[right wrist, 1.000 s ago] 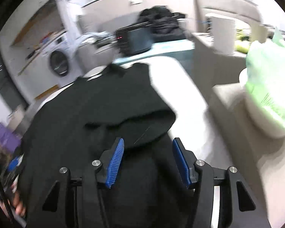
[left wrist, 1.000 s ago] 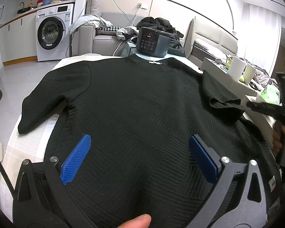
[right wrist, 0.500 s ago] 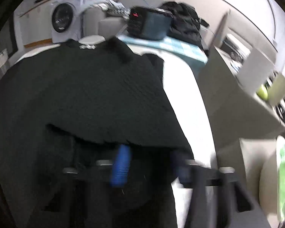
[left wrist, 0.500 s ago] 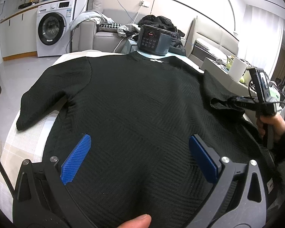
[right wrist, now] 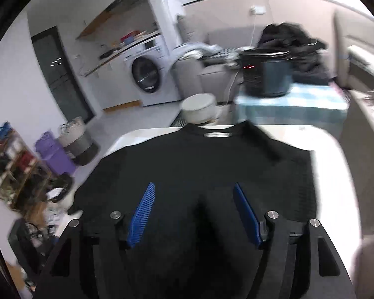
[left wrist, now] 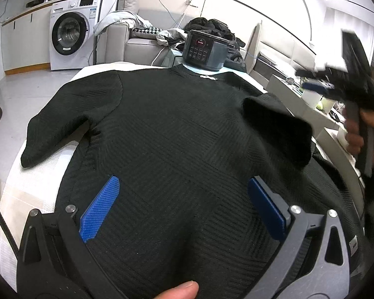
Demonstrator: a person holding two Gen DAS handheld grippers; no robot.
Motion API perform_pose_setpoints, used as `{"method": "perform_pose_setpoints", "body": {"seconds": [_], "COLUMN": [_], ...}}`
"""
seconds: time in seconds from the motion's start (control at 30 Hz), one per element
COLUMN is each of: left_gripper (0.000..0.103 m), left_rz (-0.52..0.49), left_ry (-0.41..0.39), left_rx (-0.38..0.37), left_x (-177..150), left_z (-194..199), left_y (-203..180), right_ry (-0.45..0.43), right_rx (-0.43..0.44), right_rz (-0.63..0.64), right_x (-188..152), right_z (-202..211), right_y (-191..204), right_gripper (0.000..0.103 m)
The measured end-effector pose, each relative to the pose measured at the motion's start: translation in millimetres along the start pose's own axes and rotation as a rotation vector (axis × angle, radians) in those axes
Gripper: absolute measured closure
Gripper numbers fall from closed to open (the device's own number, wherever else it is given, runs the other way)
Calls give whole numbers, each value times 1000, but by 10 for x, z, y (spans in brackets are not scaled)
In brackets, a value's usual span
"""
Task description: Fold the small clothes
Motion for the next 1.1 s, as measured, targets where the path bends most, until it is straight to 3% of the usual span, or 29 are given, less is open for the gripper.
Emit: {"method": "perform_pose_setpoints", "body": {"seconds": [0.1,0.13,0.23,0.37,0.47,0.53,0.6,0.67,0.73,0.87,0.97,1.03,1.1], "left_gripper": [1,1,1,1,1,1,1,1,1,1,1,2,12], "left_rz": [-9,-9,2,34,34,19,6,23,92,235,326,406,496], "left_ry": [-1,3,17,22,27,24,10,4,17,11,12,17,30], "left_rx": [-1,-1,1,1,11,24,49,89,132,175,205,177,112], "left_x": [-2,-4,-25,-15,-1,8,50,85,89,92,105,112,120], "left_z": [1,-7,-30,-34,8,51,129,198,254,365,404,392,337], "left_y": [-14,-18,3,33,24,32,100,268,552,1045,1337,1498,1577], "right_ry": [23,61,170,239,205,158,130,184,190,53,162,166,144], "right_rx": [-205,-217,-200,-142,-61,-132,-266,-335,-347,-281,-268,-261,-231], "right_rz": [-5,-19,-36,37,37,0,-22,-65,-85,-44,-42,-53,-29], "right_x": [-404,-582,-1005,-1316,-1271,-1208,-1210,-1340,-1401,-1230,-1331,-1332,-1262], "right_z": [197,163,-35,-225,-142,-14,113,129,165,294,54,20,-23], "right_y": [-393,-479,-542,-297,-212,-397,-670,-916,-973,-701,-637,-567,-428], "right_gripper": [41,57,72,72,72,72,72,72,72,67,64,65,64]}}
Point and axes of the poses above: each gripper's, at about its wrist camera, not at the fingertips, and z roughly against the way its jaws point, y to its left, x to its top, the point moved 10 cm from there along -z, roughly the way its jaws point, and after that the axes turned 1 degree about -x, right-handed, at the moved point
